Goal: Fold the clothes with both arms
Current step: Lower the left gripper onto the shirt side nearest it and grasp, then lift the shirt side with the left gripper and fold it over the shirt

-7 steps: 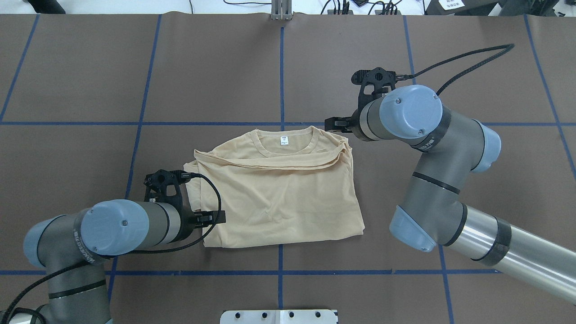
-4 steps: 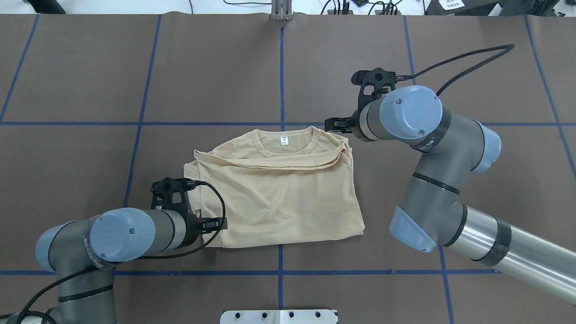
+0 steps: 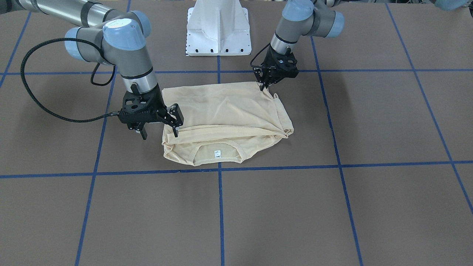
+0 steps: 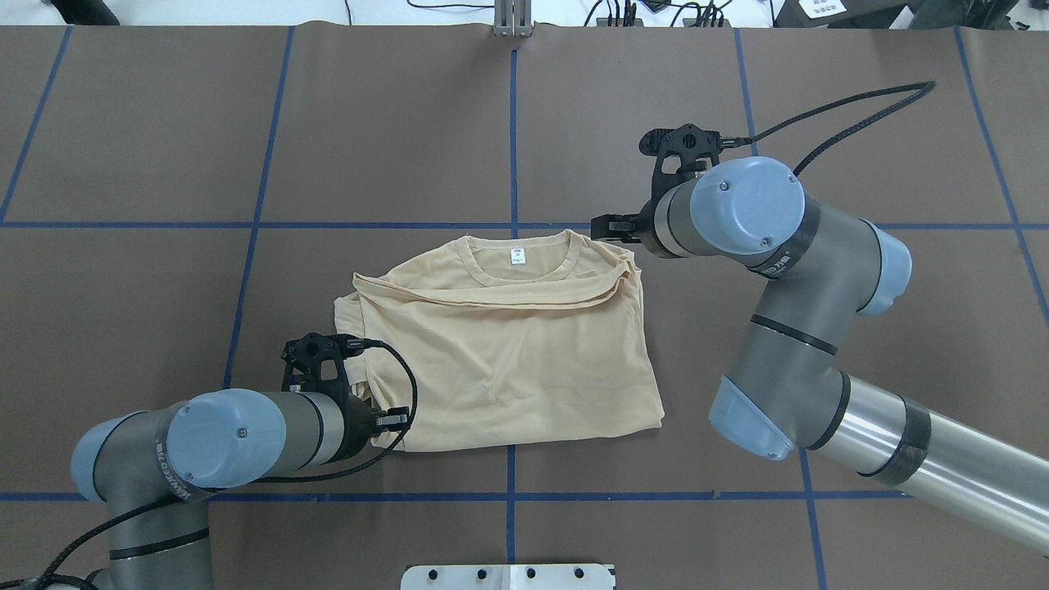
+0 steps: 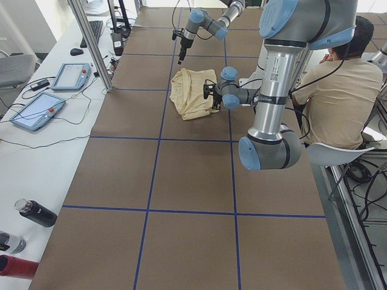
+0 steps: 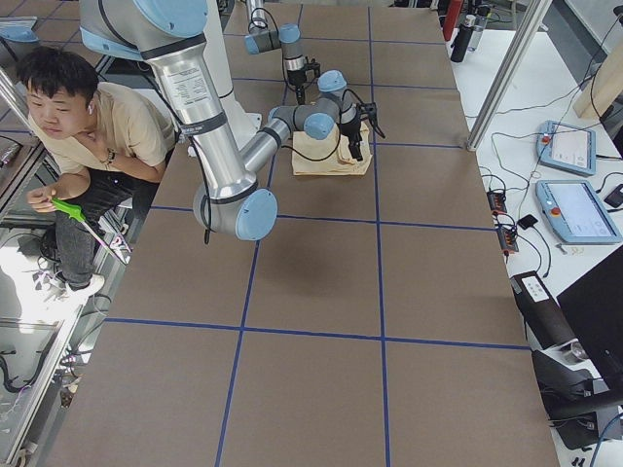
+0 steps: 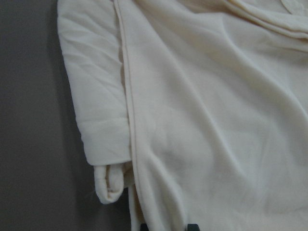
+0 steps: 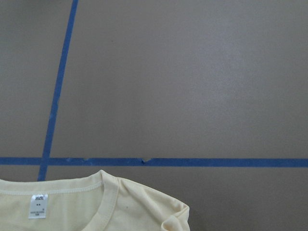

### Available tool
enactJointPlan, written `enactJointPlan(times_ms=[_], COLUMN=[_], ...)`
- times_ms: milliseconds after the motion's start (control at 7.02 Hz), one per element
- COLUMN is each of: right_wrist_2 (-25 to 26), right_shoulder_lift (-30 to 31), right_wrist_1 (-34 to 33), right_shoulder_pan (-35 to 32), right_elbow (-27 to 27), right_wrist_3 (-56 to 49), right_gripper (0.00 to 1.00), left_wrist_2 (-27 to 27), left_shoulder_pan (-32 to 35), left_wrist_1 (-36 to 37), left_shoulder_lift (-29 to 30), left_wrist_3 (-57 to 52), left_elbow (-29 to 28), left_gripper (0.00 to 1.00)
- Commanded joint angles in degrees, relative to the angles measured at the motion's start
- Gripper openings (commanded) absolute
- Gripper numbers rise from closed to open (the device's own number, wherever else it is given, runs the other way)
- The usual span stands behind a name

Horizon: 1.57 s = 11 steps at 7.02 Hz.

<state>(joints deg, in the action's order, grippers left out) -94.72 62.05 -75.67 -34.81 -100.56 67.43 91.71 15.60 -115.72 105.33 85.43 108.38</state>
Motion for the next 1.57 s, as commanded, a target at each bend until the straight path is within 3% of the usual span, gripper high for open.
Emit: enactJointPlan(times_ms=[0, 428, 713, 998, 1425], right_wrist_2=[0.15, 0.15, 0.15, 0.23, 0.15], right_shoulder_lift=[0.0, 0.0, 0.0, -0.09, -0.18], right_wrist_1=[0.09, 0.09, 0.09, 0.09, 0.09], right_shoulder_pan=[0.09, 0.09, 0.18, 0.35, 0.53], right_elbow=[-0.07, 0.02, 0.28, 0.19, 0.19], right_wrist_3=[0.16, 0.07, 0.07, 0.33, 0.42], right_gripper=[1.0, 1.0, 1.0, 1.0, 1.0], left_wrist_2=[0.05, -0.13, -0.04, -0.04, -0.13], left_shoulder_pan=[0.3, 7.48, 16.52, 23.83, 27.37], left_wrist_1=[0.4, 1.2, 0.68, -0.38, -21.76], left_shoulder_lift=[-0.56, -1.18, -0.22, 10.8, 28.39], left_wrist_3=[-0.44, -4.9, -14.89, -20.91, -21.18], left_elbow=[0.25, -1.23, -7.18, -20.07, -47.13], left_gripper=[0.0, 0.0, 0.0, 0.0, 0.0])
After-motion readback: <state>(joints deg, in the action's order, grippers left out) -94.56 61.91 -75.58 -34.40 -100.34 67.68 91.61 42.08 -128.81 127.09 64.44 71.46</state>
